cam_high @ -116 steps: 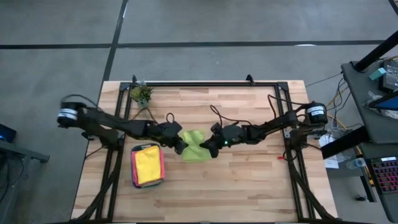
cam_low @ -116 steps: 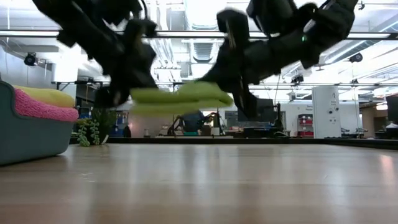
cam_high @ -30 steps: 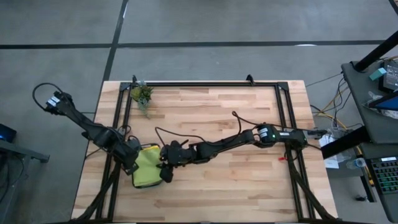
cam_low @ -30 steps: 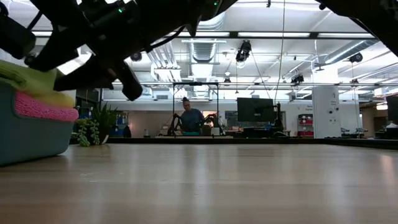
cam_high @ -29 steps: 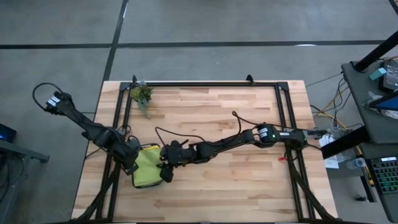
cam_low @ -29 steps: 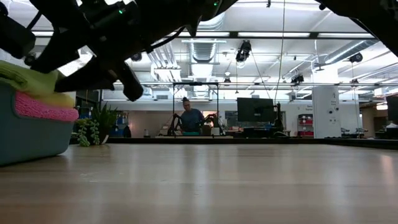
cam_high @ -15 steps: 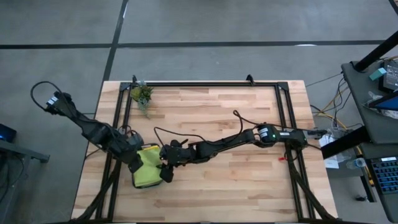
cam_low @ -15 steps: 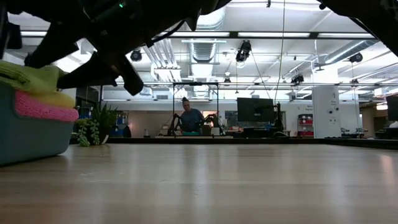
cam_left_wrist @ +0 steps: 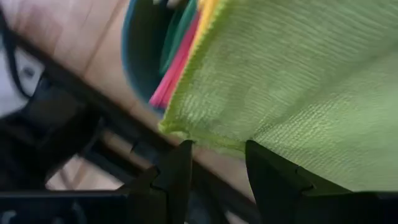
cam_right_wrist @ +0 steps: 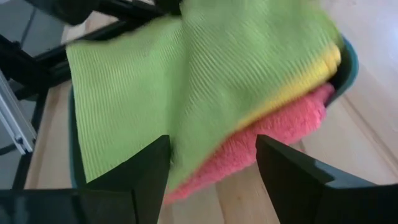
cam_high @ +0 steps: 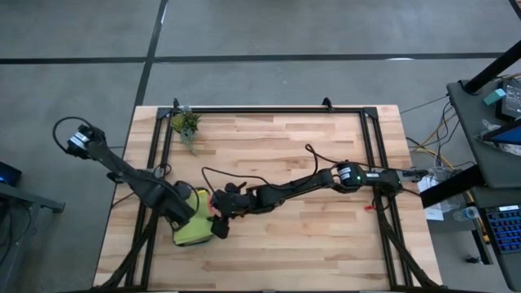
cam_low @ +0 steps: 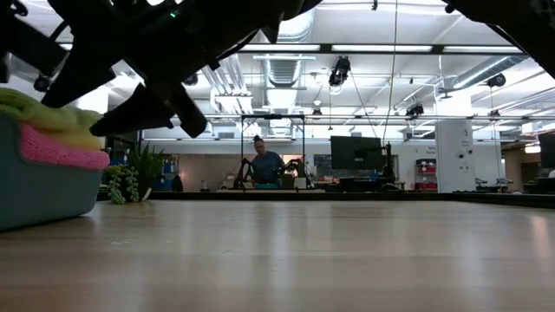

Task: Fold microfiber towels
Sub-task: Put the green microfiber cloth into the blue bin

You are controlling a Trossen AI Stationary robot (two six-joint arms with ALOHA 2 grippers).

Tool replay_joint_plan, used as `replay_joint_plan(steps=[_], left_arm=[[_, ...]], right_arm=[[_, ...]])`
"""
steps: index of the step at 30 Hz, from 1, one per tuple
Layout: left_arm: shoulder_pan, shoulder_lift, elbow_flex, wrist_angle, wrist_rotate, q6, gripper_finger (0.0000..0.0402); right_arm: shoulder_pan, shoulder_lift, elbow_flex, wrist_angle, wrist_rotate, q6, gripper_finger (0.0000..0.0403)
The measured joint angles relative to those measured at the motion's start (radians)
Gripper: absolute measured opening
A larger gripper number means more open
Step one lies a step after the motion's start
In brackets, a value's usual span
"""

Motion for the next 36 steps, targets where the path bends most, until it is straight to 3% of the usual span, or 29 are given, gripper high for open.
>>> replay_joint_plan(steps=[9, 18, 23, 30, 36], left_arm=[[-0.001, -0.003, 0.036, -0.087, 0.037, 0.033, 0.0134], [-0.058, -0.048, 0.164, -0.012, -0.087, 0.111, 0.0134], [-0.195, -0.029, 0.172, 0.223, -0.194, 0.259, 0.0134], [-0.355, 0.029, 0.15, 0.253, -0.31, 0.25, 0.0111], [-0.398, 0.08, 0.15, 0.259, -0.389, 0.236, 0.0053]], right_arm=[[-0.001, -0.052, 0.0, -0.116, 0.003, -0.02, 0.0228], [0.0, -0.094, 0.0, -0.104, 0.01, -0.206, 0.0221], [-0.015, -0.088, -0.006, -0.001, 0.008, -0.365, 0.0166], [-0.06, -0.007, -0.01, 0.225, -0.074, -0.459, 0.0025], [-0.095, 0.058, -0.009, 0.426, -0.133, -0.419, 0.0011]])
